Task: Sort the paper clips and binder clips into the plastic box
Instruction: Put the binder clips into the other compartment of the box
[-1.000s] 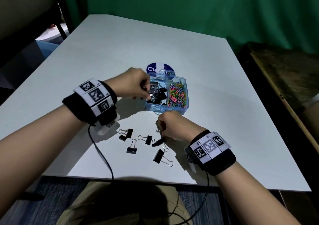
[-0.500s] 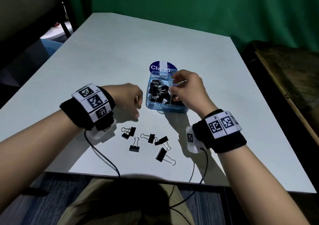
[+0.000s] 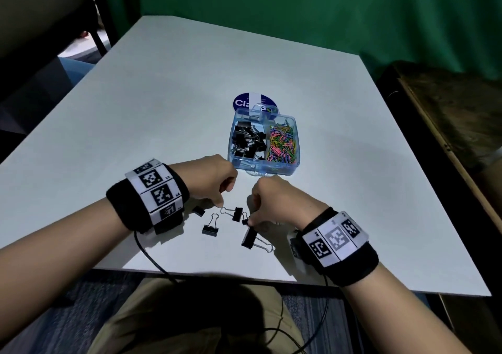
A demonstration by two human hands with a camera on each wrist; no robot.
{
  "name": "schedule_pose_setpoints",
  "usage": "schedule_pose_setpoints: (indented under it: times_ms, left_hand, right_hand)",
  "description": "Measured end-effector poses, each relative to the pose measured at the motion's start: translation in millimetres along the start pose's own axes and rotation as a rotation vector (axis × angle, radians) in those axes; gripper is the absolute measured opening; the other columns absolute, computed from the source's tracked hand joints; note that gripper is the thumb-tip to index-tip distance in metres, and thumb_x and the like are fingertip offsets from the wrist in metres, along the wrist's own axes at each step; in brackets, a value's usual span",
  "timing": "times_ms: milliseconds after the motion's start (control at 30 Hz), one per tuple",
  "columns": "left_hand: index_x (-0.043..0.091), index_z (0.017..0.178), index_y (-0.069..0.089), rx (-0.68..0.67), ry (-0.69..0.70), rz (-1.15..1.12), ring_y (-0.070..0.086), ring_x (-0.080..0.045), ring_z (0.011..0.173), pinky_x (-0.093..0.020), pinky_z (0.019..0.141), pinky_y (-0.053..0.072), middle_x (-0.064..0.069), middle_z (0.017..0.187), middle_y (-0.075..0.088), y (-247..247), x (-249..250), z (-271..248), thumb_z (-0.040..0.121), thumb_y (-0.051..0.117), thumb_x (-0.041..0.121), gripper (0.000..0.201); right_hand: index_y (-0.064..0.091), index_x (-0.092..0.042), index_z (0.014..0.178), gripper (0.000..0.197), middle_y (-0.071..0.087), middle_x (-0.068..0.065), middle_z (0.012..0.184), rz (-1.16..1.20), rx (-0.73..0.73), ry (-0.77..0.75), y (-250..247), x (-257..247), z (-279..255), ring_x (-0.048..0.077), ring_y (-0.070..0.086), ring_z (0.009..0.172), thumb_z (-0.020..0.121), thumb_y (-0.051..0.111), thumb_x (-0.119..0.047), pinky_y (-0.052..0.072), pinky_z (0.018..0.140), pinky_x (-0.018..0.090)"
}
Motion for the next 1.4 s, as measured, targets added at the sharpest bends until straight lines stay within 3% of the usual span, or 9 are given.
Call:
schedule_pose_setpoints:
  times_ms: [133, 267, 400, 567, 700, 833, 1067, 1233, 1400]
  left_hand:
    - [0.016, 0.082, 0.061, 0.077, 0.003, -0.018, 0.056, -0.016, 0.076, -0.021, 0.056, 0.037, 0.007, 0.073, 0.056, -3, 1, 6, 0.067, 0.080, 0.014, 0.024]
    - [0.015, 0.076, 0.065, 0.150, 0.012, -0.111, 0.056, -0.010, 0.068, -0.017, 0.057, 0.039, 0.007, 0.071, 0.062, -20, -1, 7, 0.067, 0.081, 0.013, 0.018]
    - [0.012, 0.081, 0.066, 0.493, 0.025, -0.281, 0.051, 0.001, 0.058, -0.009, 0.055, 0.036, 0.012, 0.063, 0.057, -58, 3, 15, 0.071, 0.079, 0.012, 0.016]
    - [0.008, 0.098, 0.063, 0.740, -0.029, -0.393, 0.062, -0.019, 0.079, -0.028, 0.077, 0.048, -0.007, 0.094, 0.066, -83, -4, 33, 0.076, 0.076, 0.018, 0.028]
    - [0.010, 0.106, 0.060, 0.664, -0.089, -0.338, 0.059, -0.021, 0.084, -0.034, 0.079, 0.048, -0.005, 0.103, 0.058, -80, -19, 29, 0.076, 0.076, 0.025, 0.037]
    - [0.012, 0.087, 0.064, 0.304, -0.180, -0.189, 0.062, -0.022, 0.082, -0.030, 0.071, 0.047, -0.005, 0.091, 0.068, -58, -31, 6, 0.071, 0.079, 0.032, 0.030]
    - [0.003, 0.078, 0.068, -0.147, -0.310, -0.091, 0.058, -0.020, 0.060, -0.024, 0.056, 0.043, -0.012, 0.080, 0.074, -9, -30, -15, 0.054, 0.085, 0.045, 0.051]
    - [0.009, 0.067, 0.062, -0.163, -0.271, -0.083, 0.063, -0.023, 0.066, -0.024, 0.054, 0.042, -0.003, 0.067, 0.068, -1, -17, -20, 0.056, 0.088, 0.023, 0.031]
    - [0.005, 0.088, 0.067, -0.099, -0.238, -0.006, 0.067, -0.025, 0.085, -0.025, 0.061, 0.044, -0.007, 0.088, 0.071, 0, -10, -19, 0.063, 0.082, 0.011, 0.029]
  right_hand:
    - [0.061, -0.001, 0.083, 0.010, 0.061, 0.017, 0.088, -0.044, 0.085, 0.004, 0, 4, 6, 0.031, 0.058, 0.077, 0.075, 0.067, -0.003, 0.040, 0.051, 0.030]
    - [0.062, -0.003, 0.079, 0.025, 0.064, 0.013, 0.083, 0.002, 0.074, -0.003, 0, 5, 3, 0.026, 0.056, 0.068, 0.071, 0.078, -0.021, 0.045, 0.056, 0.031]
    - [0.054, -0.008, 0.077, 0.023, 0.054, 0.011, 0.081, -0.035, 0.062, 0.003, 3, 1, 5, 0.027, 0.053, 0.075, 0.073, 0.075, -0.018, 0.036, 0.050, 0.026]
    - [0.035, -0.011, 0.061, 0.030, 0.041, 0.008, 0.069, -0.116, 0.098, -0.005, 3, -2, 9, 0.028, 0.046, 0.073, 0.080, 0.056, 0.001, 0.024, 0.045, 0.025]
    - [0.048, -0.010, 0.078, 0.012, 0.056, 0.013, 0.089, -0.138, 0.108, -0.036, 3, -2, 8, 0.031, 0.054, 0.083, 0.079, 0.057, -0.003, 0.034, 0.058, 0.030]
    - [0.055, -0.012, 0.079, 0.009, 0.061, 0.007, 0.085, -0.047, 0.152, -0.063, -13, -1, 5, 0.027, 0.057, 0.079, 0.076, 0.064, -0.011, 0.041, 0.056, 0.032]
    - [0.063, -0.010, 0.097, 0.020, 0.056, 0.000, 0.093, 0.173, 0.599, -0.200, -76, -2, 17, 0.016, 0.050, 0.079, 0.077, 0.065, -0.010, 0.045, 0.072, 0.031]
    - [0.065, -0.017, 0.091, 0.019, 0.069, 0.005, 0.091, -0.004, 0.266, -0.224, -46, -10, 11, 0.025, 0.063, 0.084, 0.077, 0.060, -0.005, 0.053, 0.072, 0.037]
    - [0.065, -0.006, 0.087, 0.011, 0.065, 0.012, 0.088, -0.108, 0.059, -0.141, -7, -9, 8, 0.028, 0.060, 0.081, 0.076, 0.066, -0.008, 0.042, 0.056, 0.031]
Point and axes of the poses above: each hand's wrist, its own z-axis towards the middle knuckle, its own y-axis out of the palm, x = y × z, the point moved 2 cm from there along z, towards the middle knuckle
